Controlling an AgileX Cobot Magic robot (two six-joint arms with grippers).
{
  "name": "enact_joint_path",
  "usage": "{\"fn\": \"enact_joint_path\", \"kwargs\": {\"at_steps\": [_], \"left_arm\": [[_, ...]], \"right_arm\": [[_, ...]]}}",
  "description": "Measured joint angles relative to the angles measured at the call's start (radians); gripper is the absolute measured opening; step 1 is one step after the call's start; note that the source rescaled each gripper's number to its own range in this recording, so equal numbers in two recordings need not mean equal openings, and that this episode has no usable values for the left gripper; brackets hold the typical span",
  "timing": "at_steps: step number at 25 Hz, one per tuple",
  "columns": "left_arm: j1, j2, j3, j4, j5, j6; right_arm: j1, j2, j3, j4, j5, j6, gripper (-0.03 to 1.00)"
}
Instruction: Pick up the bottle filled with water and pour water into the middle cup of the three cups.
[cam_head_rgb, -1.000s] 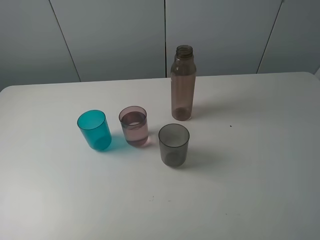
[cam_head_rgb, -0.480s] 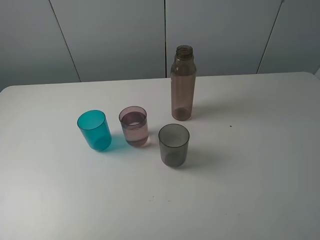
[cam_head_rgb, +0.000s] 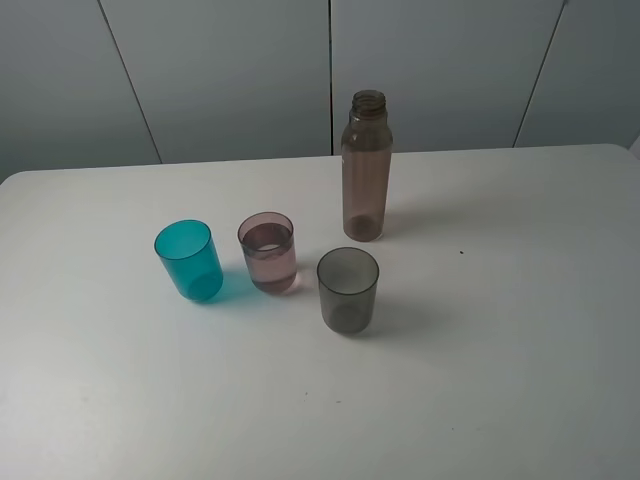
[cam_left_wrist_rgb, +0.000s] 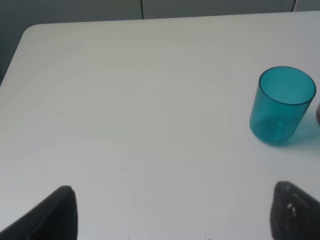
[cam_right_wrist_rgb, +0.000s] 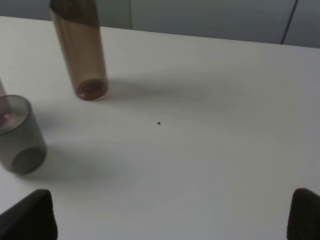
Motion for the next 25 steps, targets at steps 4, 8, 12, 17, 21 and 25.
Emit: {"fn": "enact_joint_path", "kwargs": {"at_steps": [4,8,12,17,21,25], "left_arm": [[0.0,0.0,0.0,0.0,0.0,-0.002],[0.0,0.0,0.0,0.0,0.0,-0.002],[0.0,0.0,0.0,0.0,0.0,-0.002],[0.0,0.0,0.0,0.0,0.0,-0.002],[0.0,0.0,0.0,0.0,0.0,-0.002],[0.0,0.0,0.0,0.0,0.0,-0.002]], "right_arm": [[-0.105,0.0,0.0,-0.002,0.0,0.0,1.0],[-0.131,0.0,0.0,-0.002,0.0,0.0,1.0],[-0.131,0.0,0.0,-0.002,0.0,0.0,1.0],[-0.131,-0.002,0.0,0.003,0.0,0.014,1.0],[-0.131,-0.002,0.0,0.02,0.0,0.02,1.0],[-0.131,-0.002,0.0,0.02,0.0,0.021,1.0]]}}
